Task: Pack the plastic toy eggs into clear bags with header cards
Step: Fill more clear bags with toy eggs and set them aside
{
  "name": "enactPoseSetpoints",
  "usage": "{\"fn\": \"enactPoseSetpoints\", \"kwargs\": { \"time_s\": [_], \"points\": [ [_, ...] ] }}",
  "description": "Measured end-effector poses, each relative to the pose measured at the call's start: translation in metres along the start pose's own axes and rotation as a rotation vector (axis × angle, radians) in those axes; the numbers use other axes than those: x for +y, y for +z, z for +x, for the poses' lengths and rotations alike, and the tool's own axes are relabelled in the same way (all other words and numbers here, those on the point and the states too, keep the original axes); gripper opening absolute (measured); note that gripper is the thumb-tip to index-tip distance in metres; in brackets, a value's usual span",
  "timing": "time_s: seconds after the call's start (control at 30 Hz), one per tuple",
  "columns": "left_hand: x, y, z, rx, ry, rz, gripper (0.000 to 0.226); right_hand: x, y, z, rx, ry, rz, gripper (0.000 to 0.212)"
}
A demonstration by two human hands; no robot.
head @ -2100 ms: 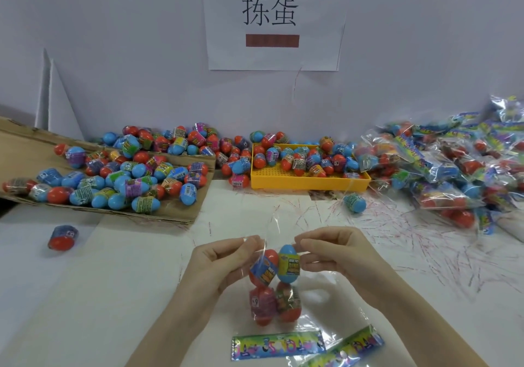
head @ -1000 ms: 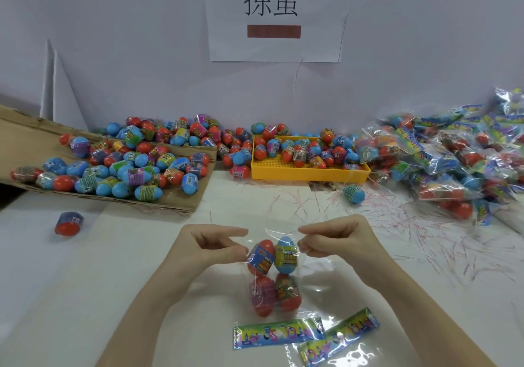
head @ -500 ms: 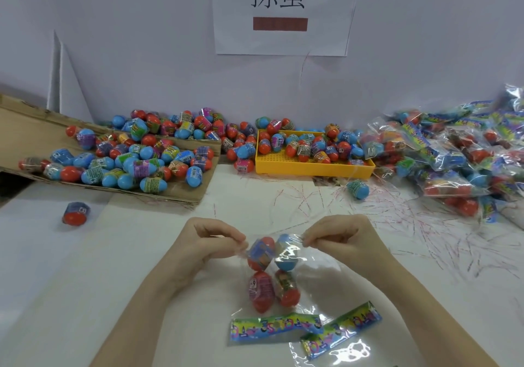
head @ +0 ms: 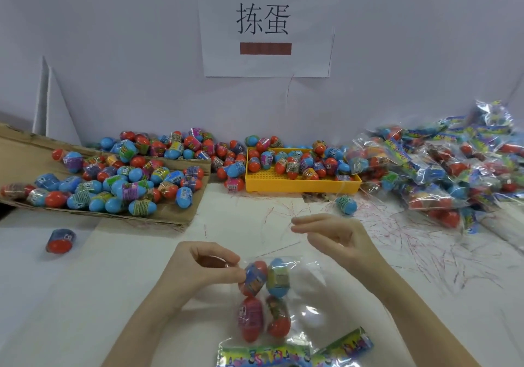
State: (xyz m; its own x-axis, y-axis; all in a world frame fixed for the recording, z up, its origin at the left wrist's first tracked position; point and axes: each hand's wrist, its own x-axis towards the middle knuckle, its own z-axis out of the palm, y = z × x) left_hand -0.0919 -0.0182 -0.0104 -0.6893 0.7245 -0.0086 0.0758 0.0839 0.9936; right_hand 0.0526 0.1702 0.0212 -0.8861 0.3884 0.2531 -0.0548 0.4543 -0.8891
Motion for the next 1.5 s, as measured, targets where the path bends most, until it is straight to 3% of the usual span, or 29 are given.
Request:
{"fn": "enactPoseSetpoints", "kwargs": {
  "time_s": [0.03,0.1,0.17,0.3,0.37,0.43,0.5,0.57,0.6,0.67,0.7,0.73,0.8,0.9,0.93,1.0,1.1,1.2,1.27,1.33,1.43,1.5],
  "points": [
    [0.0,0.0,0.0,-0.007,0.008,-0.007,0.031,-0.006,0.005,0.002,-0.034,0.006,-0.038,0.021],
    [0.001,0.001,-0.001,-0.005,0.031,-0.015,0.035,-0.014,0.02,0.005,-0.265,0.073,-0.194,0.054],
    [0.0,0.001,0.0,-0.005,0.05,-0.036,0.034,-0.015,0.031,0.008,-0.443,0.087,-0.366,0.067],
    [0.001,0.004,0.0,-0.006,0.054,-0.077,0.024,-0.015,0.033,0.009,-0.457,0.106,-0.295,0.032],
    [0.003,0.007,-0.003,-0.019,0.072,-0.144,0.043,-0.021,0.026,0.009,-0.459,0.136,-0.241,0.023],
    [0.006,0.01,-0.003,0.067,0.086,-0.272,0.06,-0.031,0.005,0.014,-0.322,0.134,-0.147,0.026],
    [0.007,0.014,-0.001,0.245,0.079,-0.26,0.041,-0.036,-0.026,0.023,0.076,0.087,-0.057,0.036],
    [0.006,0.022,-0.002,0.343,0.113,0.0,0.012,-0.037,-0.063,0.032,0.527,0.092,0.063,0.05],
    [0.005,0.026,-0.004,0.32,0.154,0.196,0.011,-0.035,-0.077,0.035,0.659,0.127,0.074,0.058],
    [0.0,0.038,-0.011,0.181,0.231,0.631,0.011,-0.021,-0.091,0.035,0.677,0.316,-0.186,0.07],
    [-0.003,0.042,-0.012,0.096,0.259,0.811,0.027,-0.012,-0.089,0.032,0.624,0.39,-0.395,0.07],
    [-0.008,0.045,-0.012,0.042,0.284,0.933,0.044,-0.003,-0.084,0.026,0.564,0.369,-0.58,0.066],
    [-0.012,0.049,-0.01,0.002,0.351,0.993,0.063,0.009,-0.06,0.007,0.381,0.165,-0.72,0.057],
    [-0.013,0.049,-0.012,0.005,0.434,0.842,0.037,0.021,-0.019,-0.011,-0.122,0.098,-0.887,0.067],
    [-0.013,0.049,-0.012,0.011,0.477,0.827,0.028,0.028,-0.009,-0.014,-0.204,0.122,-0.9,0.068],
    [-0.015,0.05,-0.01,0.054,0.554,0.774,0.016,0.032,0.002,-0.016,-0.19,0.211,-0.728,0.072],
    [-0.01,0.053,-0.012,0.184,0.58,0.553,0.004,0.02,0.004,-0.013,-0.009,0.375,-0.183,0.096],
    [0.002,0.052,-0.013,0.304,0.617,0.358,0.012,0.004,-0.004,-0.013,-0.007,0.373,0.139,0.093],
    [0.01,0.049,-0.014,0.357,0.617,0.297,0.015,-0.005,-0.008,-0.014,-0.036,0.308,0.221,0.064],
    [0.018,0.048,-0.015,0.373,0.559,0.244,0.033,-0.017,-0.01,-0.015,0.017,0.239,0.283,0.031],
    [0.032,0.048,-0.015,0.334,0.243,-0.051,0.092,-0.03,-0.01,-0.015,0.065,0.176,0.35,0.017],
    [0.039,0.048,-0.014,0.166,-0.008,-0.285,0.106,-0.035,-0.009,-0.017,0.067,0.172,0.415,0.02]
  ]
}}
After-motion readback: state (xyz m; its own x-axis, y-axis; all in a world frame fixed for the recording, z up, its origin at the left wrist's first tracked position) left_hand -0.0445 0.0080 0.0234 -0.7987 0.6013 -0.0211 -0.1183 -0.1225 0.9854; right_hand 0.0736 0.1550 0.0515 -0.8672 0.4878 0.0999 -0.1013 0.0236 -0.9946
